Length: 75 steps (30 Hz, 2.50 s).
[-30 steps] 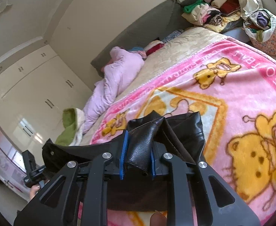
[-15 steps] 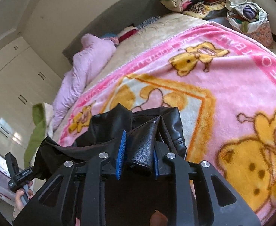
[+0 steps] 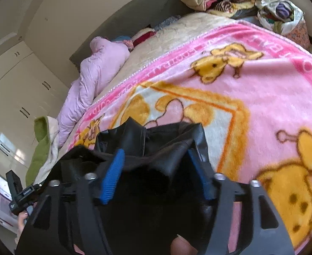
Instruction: Fold large clothes
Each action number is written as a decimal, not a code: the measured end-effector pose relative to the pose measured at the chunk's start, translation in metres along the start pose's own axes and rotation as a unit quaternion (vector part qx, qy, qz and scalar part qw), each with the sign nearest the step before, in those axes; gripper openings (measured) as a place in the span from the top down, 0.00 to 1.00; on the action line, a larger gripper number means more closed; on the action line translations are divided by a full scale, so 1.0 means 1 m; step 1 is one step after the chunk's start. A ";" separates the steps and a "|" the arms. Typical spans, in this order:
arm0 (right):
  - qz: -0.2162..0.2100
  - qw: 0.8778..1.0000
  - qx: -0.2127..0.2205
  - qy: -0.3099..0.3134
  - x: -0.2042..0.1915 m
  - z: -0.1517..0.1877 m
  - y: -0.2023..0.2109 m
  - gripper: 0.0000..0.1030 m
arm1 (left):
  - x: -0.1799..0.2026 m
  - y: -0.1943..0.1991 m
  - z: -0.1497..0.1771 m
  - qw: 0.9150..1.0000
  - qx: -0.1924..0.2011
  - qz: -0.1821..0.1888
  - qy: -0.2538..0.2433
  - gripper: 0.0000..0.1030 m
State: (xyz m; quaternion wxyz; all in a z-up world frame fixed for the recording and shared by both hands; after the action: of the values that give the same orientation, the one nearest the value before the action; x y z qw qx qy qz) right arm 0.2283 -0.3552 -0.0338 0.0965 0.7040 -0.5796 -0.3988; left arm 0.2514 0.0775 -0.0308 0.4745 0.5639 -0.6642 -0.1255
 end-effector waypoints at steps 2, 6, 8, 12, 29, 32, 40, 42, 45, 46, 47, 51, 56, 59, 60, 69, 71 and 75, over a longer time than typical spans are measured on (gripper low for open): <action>0.006 1.000 0.009 0.015 -0.001 -0.003 0.003 0.25 | 0.002 0.007 -0.006 1.000 0.020 0.001 -0.002 0.52; 0.053 0.996 0.017 0.066 -0.002 -0.009 0.002 0.25 | 0.003 0.017 -0.020 0.998 0.051 -0.018 -0.022 0.50; 0.067 0.994 0.014 0.086 -0.003 -0.011 -0.003 0.25 | -0.001 0.015 -0.023 0.997 0.058 -0.045 -0.037 0.50; 0.094 0.987 -0.003 0.130 -0.004 -0.011 -0.021 0.25 | -0.016 -0.006 -0.017 0.991 0.039 -0.104 -0.079 0.50; 0.083 0.987 0.041 0.131 -0.004 -0.040 -0.029 0.86 | 0.001 -0.027 -0.024 0.990 0.049 -0.067 -0.111 0.93; 0.085 0.985 0.067 0.136 -0.013 -0.058 -0.025 0.86 | 0.013 -0.017 -0.041 0.988 0.080 -0.063 -0.114 0.93; 0.147 0.980 -0.006 0.132 0.016 -0.048 -0.089 0.86 | -0.004 -0.067 -0.048 0.987 0.053 -0.107 -0.104 0.93; 0.152 0.981 -0.029 0.114 0.028 -0.038 -0.102 0.86 | -0.011 -0.083 -0.040 0.985 0.041 -0.124 -0.114 0.91; 0.157 0.981 -0.047 0.101 0.040 -0.028 -0.114 0.83 | -0.019 -0.092 -0.034 0.984 0.038 -0.131 -0.115 0.87; 0.158 0.981 -0.051 0.099 0.041 -0.025 -0.117 0.83 | -0.023 -0.095 -0.033 0.985 0.035 -0.130 -0.110 0.86; 0.162 0.980 -0.057 0.099 0.043 -0.023 -0.121 0.83 | -0.026 -0.097 -0.032 0.986 0.033 -0.128 -0.106 0.85; 0.166 0.979 -0.069 0.094 0.049 -0.018 -0.125 0.79 | -0.031 -0.100 -0.032 0.987 0.028 -0.123 -0.095 0.83; 0.167 0.979 -0.071 0.090 0.051 -0.017 -0.125 0.77 | -0.027 -0.097 -0.032 0.988 0.028 -0.119 -0.096 0.82; 0.180 0.976 -0.071 0.098 0.048 -0.017 -0.122 0.76 | -0.027 -0.096 -0.032 0.987 0.031 -0.121 -0.097 0.80; 0.184 0.975 -0.071 0.101 0.047 -0.018 -0.121 0.71 | -0.026 -0.095 -0.031 0.987 0.033 -0.123 -0.098 0.79; 0.161 0.984 -0.049 0.063 0.043 -0.013 -0.088 0.31 | -0.024 -0.083 -0.037 0.986 0.044 -0.127 -0.101 0.48; 0.151 0.985 -0.046 0.065 0.033 -0.008 -0.077 0.21 | -0.023 -0.077 -0.039 0.986 0.047 -0.129 -0.099 0.36; 0.118 0.990 -0.032 0.070 0.010 0.001 -0.054 0.14 | -0.019 -0.061 -0.041 0.985 0.058 -0.124 -0.101 0.13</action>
State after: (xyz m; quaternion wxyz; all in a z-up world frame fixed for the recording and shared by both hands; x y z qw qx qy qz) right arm 0.2683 -0.3468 -0.0711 0.2053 0.6532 -0.6378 -0.3528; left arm 0.3202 0.0883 -0.0616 0.3519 0.6527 -0.6401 -0.2007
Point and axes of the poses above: each gripper's, at about its wrist camera, not at the fingertips, and y roughly against the way its jaws point, x to its right, z to its underside, the point moved 7 cm from there along -y, roughly the way its jaws point, and after that the axes turned 6 degrees about y, right-handed, at the moved point
